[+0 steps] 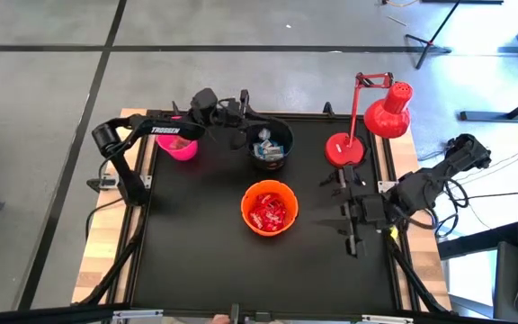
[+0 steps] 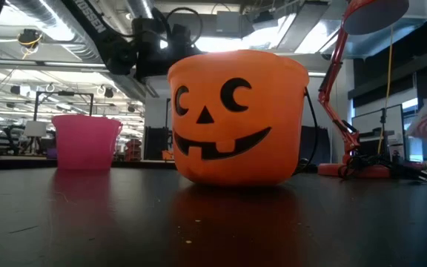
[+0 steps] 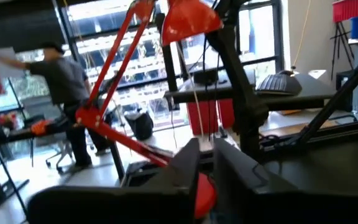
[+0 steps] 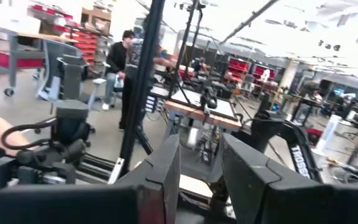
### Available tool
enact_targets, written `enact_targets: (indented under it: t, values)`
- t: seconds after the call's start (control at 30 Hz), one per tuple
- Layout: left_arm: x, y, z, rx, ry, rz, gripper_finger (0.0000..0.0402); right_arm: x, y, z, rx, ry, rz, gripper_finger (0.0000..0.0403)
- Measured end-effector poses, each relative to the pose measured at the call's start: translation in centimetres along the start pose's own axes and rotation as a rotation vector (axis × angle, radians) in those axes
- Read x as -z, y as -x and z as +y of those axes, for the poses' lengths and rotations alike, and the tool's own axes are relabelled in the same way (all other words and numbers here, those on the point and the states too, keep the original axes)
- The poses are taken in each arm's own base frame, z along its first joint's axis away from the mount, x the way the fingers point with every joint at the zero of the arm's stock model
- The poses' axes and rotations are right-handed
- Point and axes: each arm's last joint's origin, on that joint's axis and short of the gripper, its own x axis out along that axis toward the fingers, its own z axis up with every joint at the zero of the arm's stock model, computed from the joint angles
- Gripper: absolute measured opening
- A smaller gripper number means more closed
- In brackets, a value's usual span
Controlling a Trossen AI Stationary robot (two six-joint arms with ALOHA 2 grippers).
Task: Sort candy
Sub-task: Put the white chocolate into the black bucket, then return to Home Position
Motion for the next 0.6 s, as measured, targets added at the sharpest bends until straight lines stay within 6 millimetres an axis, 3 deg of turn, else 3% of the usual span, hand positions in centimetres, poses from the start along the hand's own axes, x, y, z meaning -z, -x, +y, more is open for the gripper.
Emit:
enact_targets:
  t: [0.17, 0.27, 0.43, 0.6]
  values:
    - [0.0, 0.3, 0.3, -0.005, 0.058, 0.01, 0.0113, 0.3, -0.1, 0.1, 0.007, 0.006, 0.017, 0.0111]
    - [-1.9, 0.7, 0.1, -0.003, 0.077, -0.028, 0.0152, 0.2, 0.0, -0.1, 0.055, 0.012, 0.026, 0.0111]
    - [-9.1, 3.0, -1.2, 0.045, 0.085, -0.178, 0.0152, 0.0, 1.6, -0.7, -0.013, 0.035, 0.067, 0.0111]
    - [-16.7, 7.5, -5.1, 0.097, 0.079, -0.228, 0.0091, 0.4, 3.2, -2.7, 0.04, -0.011, 0.095, 0.0111]
